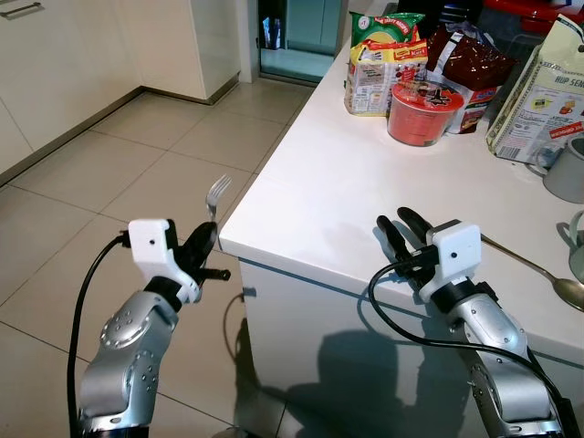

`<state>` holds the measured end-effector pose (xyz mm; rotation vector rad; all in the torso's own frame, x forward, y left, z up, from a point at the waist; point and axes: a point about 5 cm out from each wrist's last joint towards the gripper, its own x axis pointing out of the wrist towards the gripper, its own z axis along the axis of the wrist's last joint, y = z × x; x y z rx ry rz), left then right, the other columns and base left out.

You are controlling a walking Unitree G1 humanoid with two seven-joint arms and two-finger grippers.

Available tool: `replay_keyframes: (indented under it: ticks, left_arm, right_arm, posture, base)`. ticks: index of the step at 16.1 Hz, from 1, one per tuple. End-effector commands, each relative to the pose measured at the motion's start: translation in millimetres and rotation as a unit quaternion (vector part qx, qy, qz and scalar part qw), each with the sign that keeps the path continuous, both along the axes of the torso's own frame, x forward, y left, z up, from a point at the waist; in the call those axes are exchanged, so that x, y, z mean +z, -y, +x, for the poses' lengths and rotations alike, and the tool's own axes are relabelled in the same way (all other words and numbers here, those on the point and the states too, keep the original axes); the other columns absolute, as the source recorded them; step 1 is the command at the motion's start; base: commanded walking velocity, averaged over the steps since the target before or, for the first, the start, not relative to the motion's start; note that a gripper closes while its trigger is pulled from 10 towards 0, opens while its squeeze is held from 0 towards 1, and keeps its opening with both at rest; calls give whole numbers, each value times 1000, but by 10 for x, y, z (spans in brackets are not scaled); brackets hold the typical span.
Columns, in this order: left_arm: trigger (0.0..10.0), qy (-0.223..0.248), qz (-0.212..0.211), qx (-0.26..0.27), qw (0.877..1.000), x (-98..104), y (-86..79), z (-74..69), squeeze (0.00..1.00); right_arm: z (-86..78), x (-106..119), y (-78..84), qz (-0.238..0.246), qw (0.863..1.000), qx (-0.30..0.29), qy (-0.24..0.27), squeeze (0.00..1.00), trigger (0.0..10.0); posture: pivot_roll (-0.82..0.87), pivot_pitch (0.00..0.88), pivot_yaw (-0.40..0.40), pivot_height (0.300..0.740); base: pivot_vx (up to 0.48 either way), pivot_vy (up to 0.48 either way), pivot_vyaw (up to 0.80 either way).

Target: Setting the table

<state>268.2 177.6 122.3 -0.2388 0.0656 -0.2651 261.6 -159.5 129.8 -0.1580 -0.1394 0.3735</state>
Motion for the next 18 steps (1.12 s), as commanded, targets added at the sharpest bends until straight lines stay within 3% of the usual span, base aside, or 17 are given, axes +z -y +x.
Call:
replay_keyframes:
  ticks: [1,3,7,18]
  left_arm:
    - [0,12,8,-8,1000,70,47,18,0]
    - [0,9,10,-11,1000,54,77,22,0]
    - [0,53,32,-12,998,132,143,-9,0]
    - [0,83,50,4,995,218,157,59,0]
  right_arm:
    - [11,86,-19,-4,1000,4,22,0,10000]
    - [-2,115,-21,-5,999,-1,33,0,10000]
    - [-21,250,26,-2,997,-20,76,0,10000]
    - [-14,173,-17,9,997,-28,68,0,10000]
  posture:
    - [-5,0,5,740]
    - [-10,0,8,740]
    - [-10,0,8,740]
    - [-6,0,11,740]
  base:
    - [0,0,0]
    - [0,0,0]
    - [0,0,0]
    - [-29,-24,0]
